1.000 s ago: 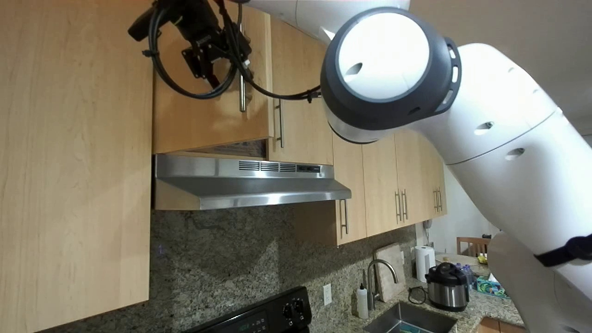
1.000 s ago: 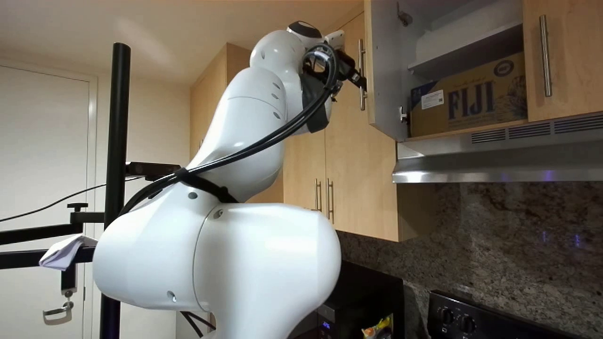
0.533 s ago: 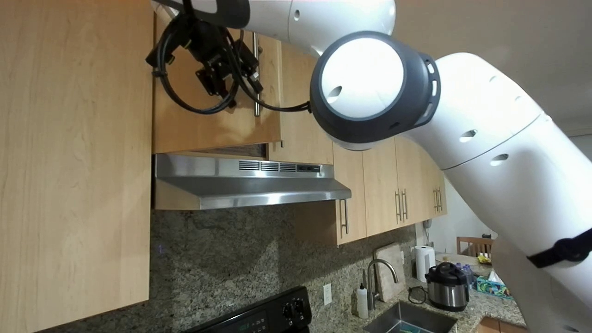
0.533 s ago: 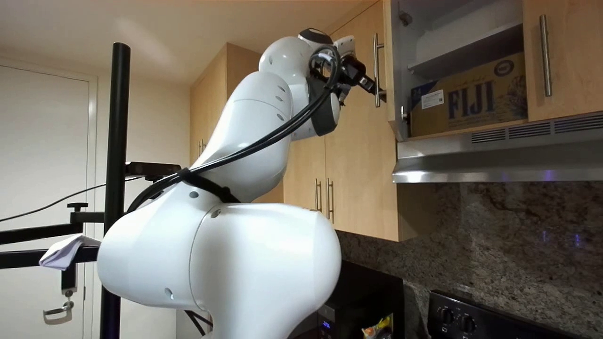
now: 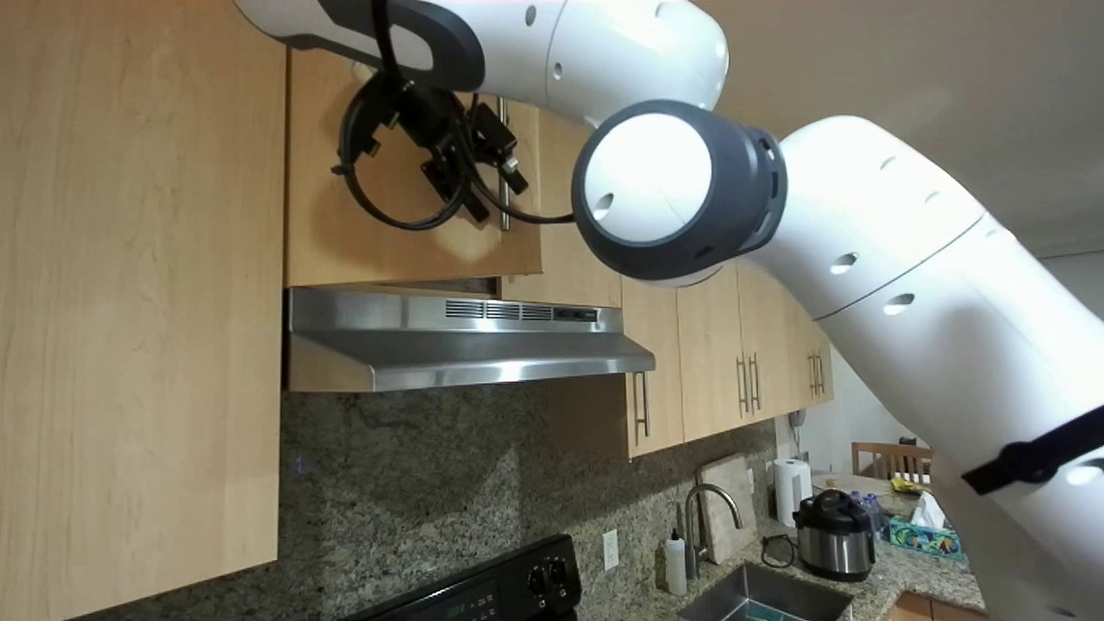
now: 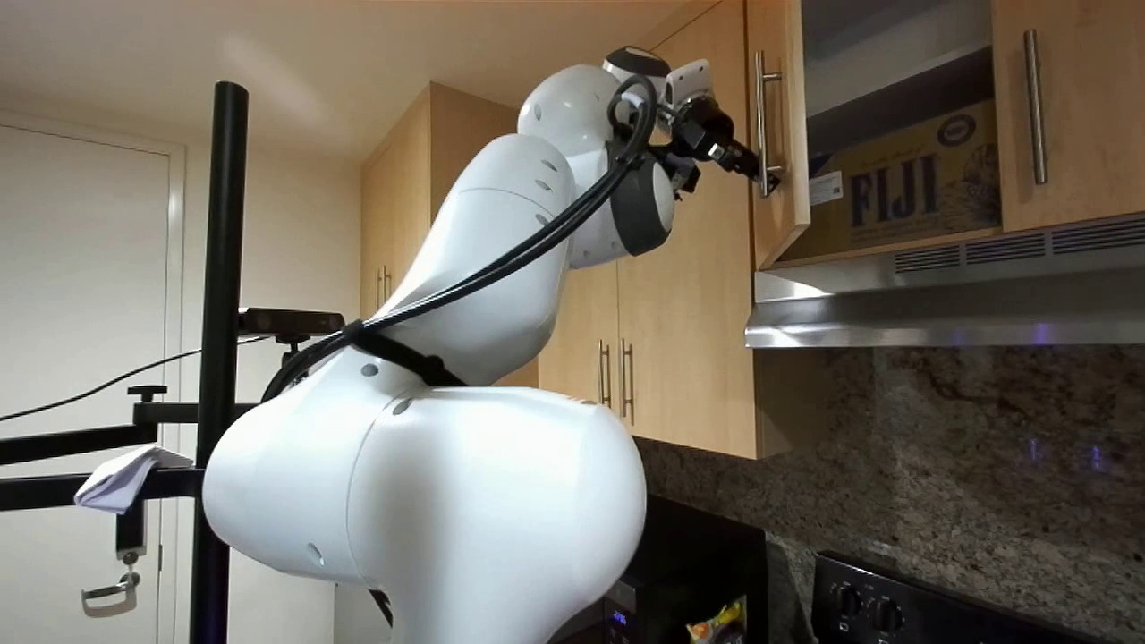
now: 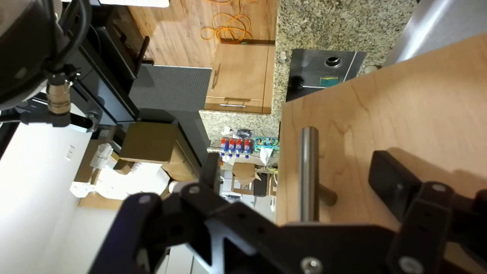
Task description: Close the overhead cabinet door
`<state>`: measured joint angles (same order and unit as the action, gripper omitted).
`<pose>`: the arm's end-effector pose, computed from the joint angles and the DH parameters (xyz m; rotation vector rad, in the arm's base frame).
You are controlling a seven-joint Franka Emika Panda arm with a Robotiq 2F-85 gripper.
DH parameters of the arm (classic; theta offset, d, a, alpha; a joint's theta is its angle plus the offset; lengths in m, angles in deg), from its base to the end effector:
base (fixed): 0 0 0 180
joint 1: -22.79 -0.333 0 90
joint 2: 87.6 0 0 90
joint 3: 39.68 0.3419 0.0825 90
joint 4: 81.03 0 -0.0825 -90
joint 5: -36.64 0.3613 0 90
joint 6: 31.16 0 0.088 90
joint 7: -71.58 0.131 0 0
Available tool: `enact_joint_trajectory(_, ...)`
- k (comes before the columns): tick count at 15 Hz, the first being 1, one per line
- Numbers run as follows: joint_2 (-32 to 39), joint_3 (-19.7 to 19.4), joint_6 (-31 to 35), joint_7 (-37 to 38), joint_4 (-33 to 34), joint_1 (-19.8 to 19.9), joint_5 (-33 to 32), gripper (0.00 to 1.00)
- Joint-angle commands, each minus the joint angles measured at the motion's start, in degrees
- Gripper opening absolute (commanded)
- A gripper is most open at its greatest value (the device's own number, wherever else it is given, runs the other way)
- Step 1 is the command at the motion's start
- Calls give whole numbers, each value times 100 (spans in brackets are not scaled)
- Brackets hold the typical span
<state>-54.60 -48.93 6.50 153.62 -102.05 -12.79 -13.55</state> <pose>0.4899 0.1701 0.7585 1.7296 -1.7902 0.5743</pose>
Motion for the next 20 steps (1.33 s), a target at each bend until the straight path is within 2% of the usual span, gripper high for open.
enact_joint_trajectory(1, -13, 43, -40, 485, 1, 434, 460, 100)
enact_joint_trajectory(7, 127, 76, 445, 912, 0, 784, 1028, 100)
enact_joint_trajectory(11, 231, 34, 1015, 1193, 0, 767, 1256, 100)
enact_joint_trajectory(20, 351, -97, 2401, 1960, 0, 727, 1182, 100)
